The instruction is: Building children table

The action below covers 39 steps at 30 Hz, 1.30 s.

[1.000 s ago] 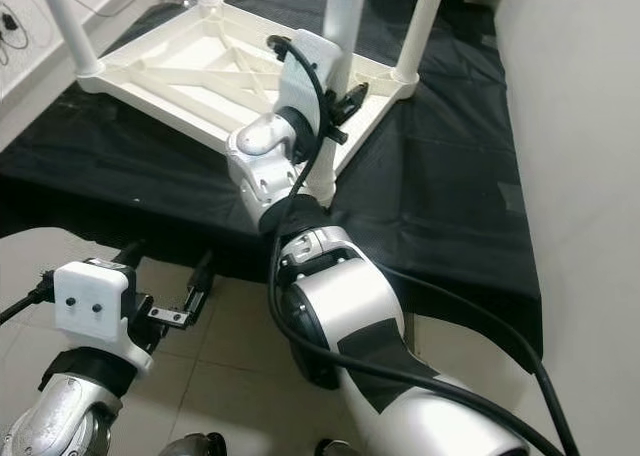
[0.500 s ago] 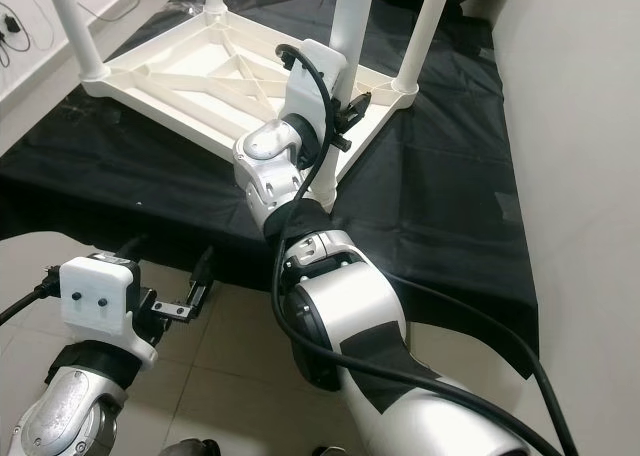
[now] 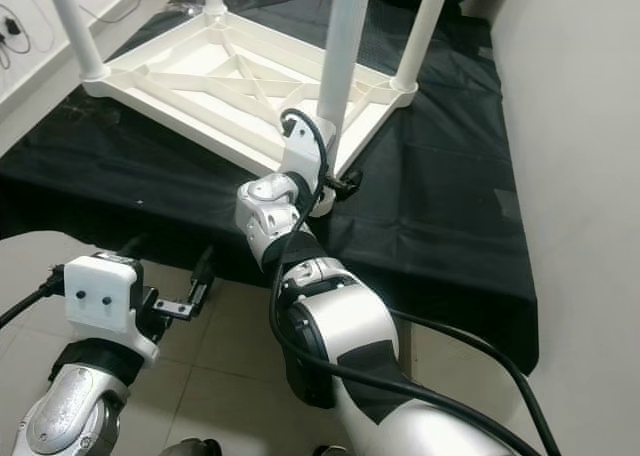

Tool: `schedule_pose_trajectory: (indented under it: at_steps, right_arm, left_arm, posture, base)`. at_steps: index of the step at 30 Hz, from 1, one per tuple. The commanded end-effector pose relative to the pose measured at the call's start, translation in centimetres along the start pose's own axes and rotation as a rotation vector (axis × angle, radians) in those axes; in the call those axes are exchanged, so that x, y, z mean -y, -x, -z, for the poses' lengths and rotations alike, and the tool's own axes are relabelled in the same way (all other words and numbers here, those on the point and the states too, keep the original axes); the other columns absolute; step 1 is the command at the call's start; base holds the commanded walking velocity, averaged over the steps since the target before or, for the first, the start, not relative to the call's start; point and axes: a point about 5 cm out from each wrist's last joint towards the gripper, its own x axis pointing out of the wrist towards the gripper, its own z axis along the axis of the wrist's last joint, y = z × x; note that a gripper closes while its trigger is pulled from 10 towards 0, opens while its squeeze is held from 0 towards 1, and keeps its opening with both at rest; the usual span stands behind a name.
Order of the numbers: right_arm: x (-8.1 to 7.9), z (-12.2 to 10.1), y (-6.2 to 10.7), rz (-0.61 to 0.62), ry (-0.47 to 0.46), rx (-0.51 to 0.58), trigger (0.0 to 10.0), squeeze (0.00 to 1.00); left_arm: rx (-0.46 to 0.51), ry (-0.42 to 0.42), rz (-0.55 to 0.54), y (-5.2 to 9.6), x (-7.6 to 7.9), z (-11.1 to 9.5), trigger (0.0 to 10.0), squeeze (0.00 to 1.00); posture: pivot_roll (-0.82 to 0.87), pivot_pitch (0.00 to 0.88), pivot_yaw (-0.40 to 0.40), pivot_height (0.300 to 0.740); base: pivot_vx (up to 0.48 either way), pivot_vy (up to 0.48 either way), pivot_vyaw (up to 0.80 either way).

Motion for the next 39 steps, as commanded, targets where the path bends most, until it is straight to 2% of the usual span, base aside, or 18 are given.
schedule_pose_trajectory:
  at_steps: [1, 3, 4, 10, 25, 34, 38, 39]
  right_arm:
    - [-0.2, -0.1, 0.2, -0.013, -0.027, -0.008, 10.0, 1.0]
    - [-0.3, -0.2, 0.3, -0.024, -0.03, -0.005, 10.0, 1.0]
    - [-0.5, -0.3, 0.4, -0.042, -0.035, -0.002, 10.0, 0.0]
    - [-1.0, 0.0, 0.7, -0.11, -0.049, -0.026, 10.0, 0.0]
    - [-1.0, 2.0, 0.8, -0.227, 0.005, -0.098, 10.0, 0.0]
    - [-0.3, 2.6, 0.3, -0.309, 0.033, -0.086, 10.0, 0.0]
    - [0.7, 3.3, 0.1, -0.357, 0.084, -0.073, 10.0, 0.0]
    - [1.6, 3.8, 0.1, -0.394, 0.116, -0.081, 10.0, 0.0]
  left_arm:
    - [-0.014, -0.002, -0.002, 0.0, 0.0, 0.4, 10.0, 0.0]
    - [-0.014, -0.001, -0.003, 0.0, 0.0, 0.4, 10.0, 0.0]
    - [-0.014, -0.002, -0.001, 0.0, 0.0, 0.5, 10.0, 0.0]
    - [-0.009, -0.008, 0.0, -0.2, -0.1, 0.5, 10.0, 0.0]
    - [0.005, -0.012, -0.009, -0.7, -0.5, 0.5, 10.0, 0.0]
    - [0.012, -0.018, -0.01, -1.0, -0.8, 0.6, 10.0, 0.0]
    - [0.015, -0.019, -0.01, -1.2, -0.9, 0.7, 10.0, 0.0]
    - [0.016, -0.021, -0.01, -1.3, -1.1, 0.7, 10.0, 0.0]
  posture:
    - [0.11, 0.169, -0.052, 0.74]
    - [0.11, 0.169, -0.052, 0.74]
    - [0.11, 0.167, -0.051, 0.74]
    - [0.1, 0.167, -0.051, 0.74]
    - [0.09, 0.154, -0.045, 0.74]
    - [0.09, 0.138, -0.039, 0.74]
    - [0.07, 0.125, -0.036, 0.74]
    - [0.07, 0.12, -0.036, 0.74]
  base:
    - [0.0, 0.0, 0.0]
    - [0.0, 0.0, 0.0]
    - [0.0, 0.0, 0.0]
    - [0.0, 0.0, 0.0]
    - [0.0, 0.0, 0.0]
    - [0.0, 0.0, 0.0]
    - [0.0, 0.0, 0.0]
    - [0.0, 0.0, 0.0]
